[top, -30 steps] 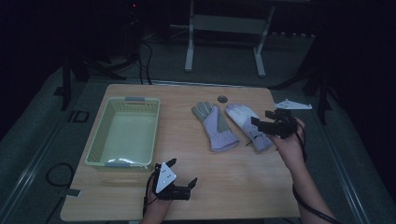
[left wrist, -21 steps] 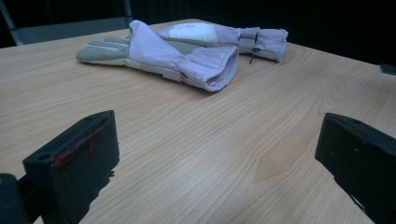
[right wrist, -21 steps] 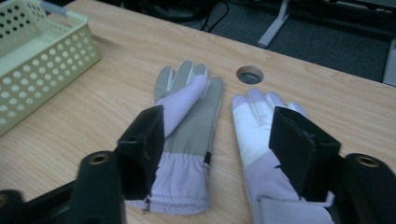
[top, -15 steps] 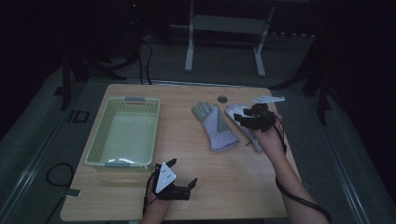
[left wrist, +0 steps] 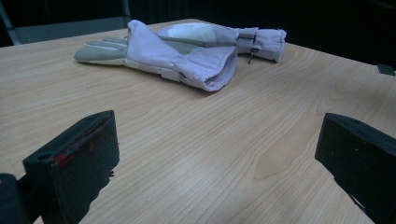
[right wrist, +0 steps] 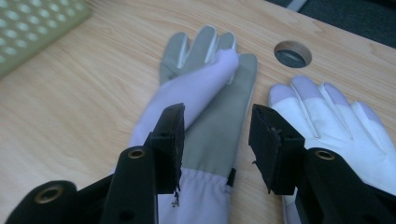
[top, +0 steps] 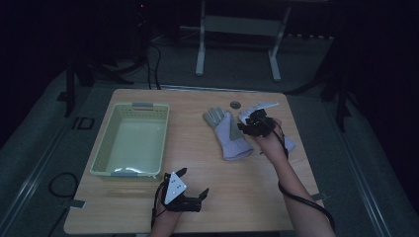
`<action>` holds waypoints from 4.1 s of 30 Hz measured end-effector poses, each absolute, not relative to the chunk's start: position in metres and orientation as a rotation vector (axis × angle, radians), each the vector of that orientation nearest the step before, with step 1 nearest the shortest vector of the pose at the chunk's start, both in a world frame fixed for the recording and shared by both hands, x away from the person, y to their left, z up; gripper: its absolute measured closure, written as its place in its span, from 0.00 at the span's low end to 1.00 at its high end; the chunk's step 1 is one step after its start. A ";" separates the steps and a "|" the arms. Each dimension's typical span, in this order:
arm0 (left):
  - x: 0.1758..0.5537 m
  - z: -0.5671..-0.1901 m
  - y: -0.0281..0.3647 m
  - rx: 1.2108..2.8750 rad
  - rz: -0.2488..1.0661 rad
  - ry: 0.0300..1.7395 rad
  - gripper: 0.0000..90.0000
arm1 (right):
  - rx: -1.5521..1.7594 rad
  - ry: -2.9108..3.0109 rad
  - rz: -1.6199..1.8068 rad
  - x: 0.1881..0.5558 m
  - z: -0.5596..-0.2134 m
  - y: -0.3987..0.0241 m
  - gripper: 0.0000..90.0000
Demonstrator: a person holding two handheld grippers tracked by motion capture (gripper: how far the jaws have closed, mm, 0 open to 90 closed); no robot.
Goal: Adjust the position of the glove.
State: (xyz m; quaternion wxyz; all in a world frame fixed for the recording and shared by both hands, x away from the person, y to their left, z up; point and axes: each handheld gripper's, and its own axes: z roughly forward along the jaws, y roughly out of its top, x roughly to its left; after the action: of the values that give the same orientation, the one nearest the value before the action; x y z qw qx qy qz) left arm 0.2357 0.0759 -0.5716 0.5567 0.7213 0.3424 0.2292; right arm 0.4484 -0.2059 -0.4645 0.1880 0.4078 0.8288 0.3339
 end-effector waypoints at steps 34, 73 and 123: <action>0.236 -0.572 0.077 1.700 0.527 0.809 0.00 | 1.134 2.489 0.836 0.485 -0.542 -0.191 0.66; 0.236 -0.572 0.076 1.701 0.532 0.815 0.00 | 1.321 2.124 1.333 0.344 -0.478 -0.189 0.95; 0.236 -0.571 0.076 1.705 0.532 0.810 0.00 | 1.238 2.206 1.115 0.381 -0.492 -0.278 0.59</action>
State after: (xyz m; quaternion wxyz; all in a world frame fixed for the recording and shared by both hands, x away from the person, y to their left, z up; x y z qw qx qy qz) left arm 0.2362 0.0764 -0.5715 0.5565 0.7225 0.3430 0.2252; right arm 0.3811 -0.2777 -0.4924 0.1872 0.4399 0.7839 0.3961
